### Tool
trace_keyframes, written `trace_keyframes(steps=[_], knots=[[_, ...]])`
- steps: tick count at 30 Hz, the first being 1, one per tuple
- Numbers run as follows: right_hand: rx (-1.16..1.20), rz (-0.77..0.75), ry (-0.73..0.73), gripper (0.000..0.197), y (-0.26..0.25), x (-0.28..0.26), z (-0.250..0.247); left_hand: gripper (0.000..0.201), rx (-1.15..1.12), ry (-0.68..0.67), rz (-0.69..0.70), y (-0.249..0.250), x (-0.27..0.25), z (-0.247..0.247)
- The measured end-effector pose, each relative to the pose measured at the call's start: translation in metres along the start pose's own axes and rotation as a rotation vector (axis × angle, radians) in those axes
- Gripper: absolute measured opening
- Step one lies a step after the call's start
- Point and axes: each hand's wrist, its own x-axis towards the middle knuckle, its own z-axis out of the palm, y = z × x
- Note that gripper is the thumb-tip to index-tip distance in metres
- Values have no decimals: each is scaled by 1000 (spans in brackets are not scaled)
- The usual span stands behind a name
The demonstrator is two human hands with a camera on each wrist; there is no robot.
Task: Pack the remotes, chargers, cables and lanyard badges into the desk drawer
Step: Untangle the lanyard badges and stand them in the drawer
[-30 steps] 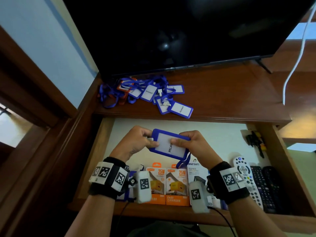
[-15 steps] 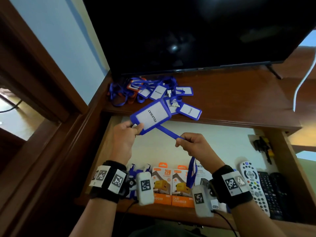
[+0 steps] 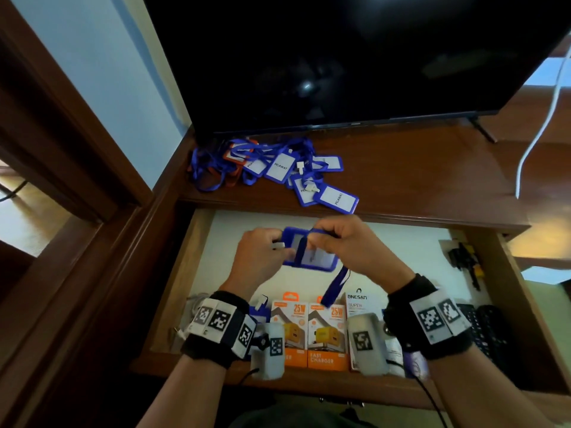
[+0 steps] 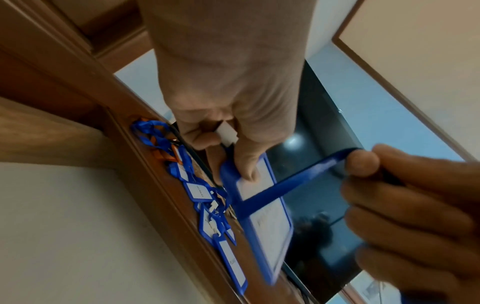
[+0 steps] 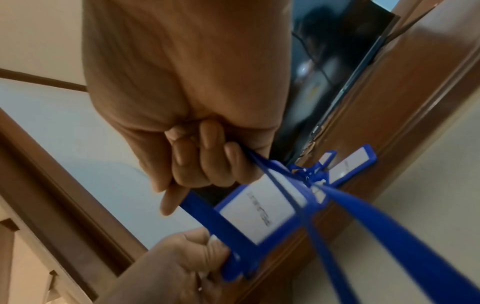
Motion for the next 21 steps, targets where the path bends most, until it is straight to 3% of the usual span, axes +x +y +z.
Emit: trace_keyframes(steps=[3, 5, 9, 14, 18, 21], knots=[[-88, 31, 95, 16, 9, 7, -11, 6, -28, -190, 33, 6, -2, -2], [-83, 48, 132, 18, 19, 9, -14, 18, -91, -288, 16, 6, -3, -8], [38, 104, 96, 22, 36, 7, -4, 28, -306, -344, 1, -3, -8, -21], [335, 201, 76, 27, 54, 7, 23, 25, -652, -230, -16, -13, -11, -25], [312, 259, 67, 33, 52, 4, 45, 27, -810, -46, -83, -25, -14, -20], [292, 212, -20, 34, 44, 3, 58, 20, -808, 110, -204, -32, -17, -17]])
